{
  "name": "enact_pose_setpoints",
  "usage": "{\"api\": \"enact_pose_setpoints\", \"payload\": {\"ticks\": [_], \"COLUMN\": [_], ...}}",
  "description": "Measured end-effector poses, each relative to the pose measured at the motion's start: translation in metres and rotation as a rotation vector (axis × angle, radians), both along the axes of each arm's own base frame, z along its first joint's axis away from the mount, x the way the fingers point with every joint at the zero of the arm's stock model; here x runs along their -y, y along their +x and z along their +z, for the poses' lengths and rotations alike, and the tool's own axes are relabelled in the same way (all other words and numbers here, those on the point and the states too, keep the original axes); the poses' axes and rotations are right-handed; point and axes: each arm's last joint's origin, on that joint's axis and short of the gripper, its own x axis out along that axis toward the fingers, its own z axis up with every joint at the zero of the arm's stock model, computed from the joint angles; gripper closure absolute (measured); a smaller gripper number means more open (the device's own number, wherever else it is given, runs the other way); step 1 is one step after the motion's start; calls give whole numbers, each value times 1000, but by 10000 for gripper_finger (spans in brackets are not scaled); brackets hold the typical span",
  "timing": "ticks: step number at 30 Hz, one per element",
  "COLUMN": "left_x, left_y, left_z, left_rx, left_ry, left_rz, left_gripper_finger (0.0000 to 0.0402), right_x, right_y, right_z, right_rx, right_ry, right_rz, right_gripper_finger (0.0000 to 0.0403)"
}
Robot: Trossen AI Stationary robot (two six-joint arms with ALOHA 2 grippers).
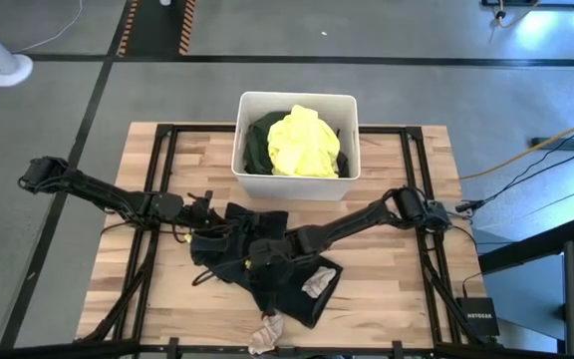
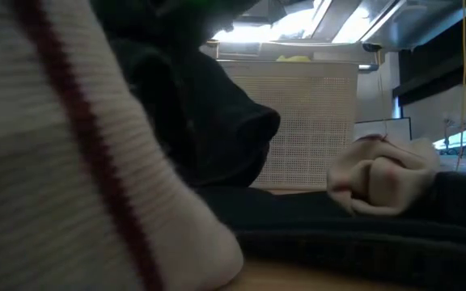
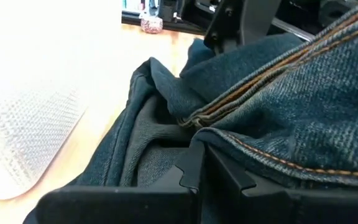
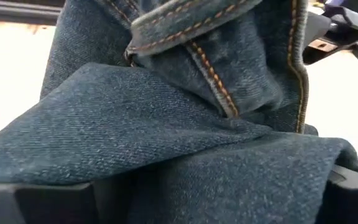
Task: Sort clothes
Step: Put the blue pants into the white laundry organizer
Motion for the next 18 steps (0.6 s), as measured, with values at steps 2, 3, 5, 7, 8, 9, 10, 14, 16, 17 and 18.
{"api": "enact_pose_setpoints", "payload": {"ticks": [2, 3, 5, 7, 8, 9, 10, 14, 16, 17, 18], "left_x": [0, 0, 0, 0, 0, 0, 0, 0, 1, 1, 1], "left_y": [0, 0, 0, 0, 0, 0, 0, 1, 1, 2, 2], "left_z": [0, 0, -1, -1, -1, -1, 0, 3, 6, 7, 9], "left_rx": [-1, -3, -7, -7, -7, -6, -3, 23, 53, 64, 76], "left_ry": [0, -2, -10, -12, -12, -13, -13, -50, -66, -70, -72], "left_rz": [3, 7, 12, 12, 11, 11, 11, 7, -3, -6, -7], "left_gripper_finger": [389, 389, 389, 389, 389, 389, 389, 389, 389, 389, 389], "right_x": [1, 3, 5, 7, 8, 10, 11, 16, 17, 18, 18], "right_y": [3, 5, 7, 8, 9, 10, 11, 16, 19, 19, 20], "right_z": [-6, -7, -11, -12, -13, -17, -18, -25, -27, -28, -28], "right_rx": [19, 30, 40, 47, 47, 47, 54, 84, 97, 97, 97], "right_ry": [-5, -1, 4, 5, 9, 13, 23, 53, 71, 76, 74], "right_rz": [-19, -22, -28, -39, -47, -55, -62, -53, -36, -26, -21], "right_gripper_finger": [87, 88, 99, 123, 139, 157, 178, 275, 325, 349, 365]}}
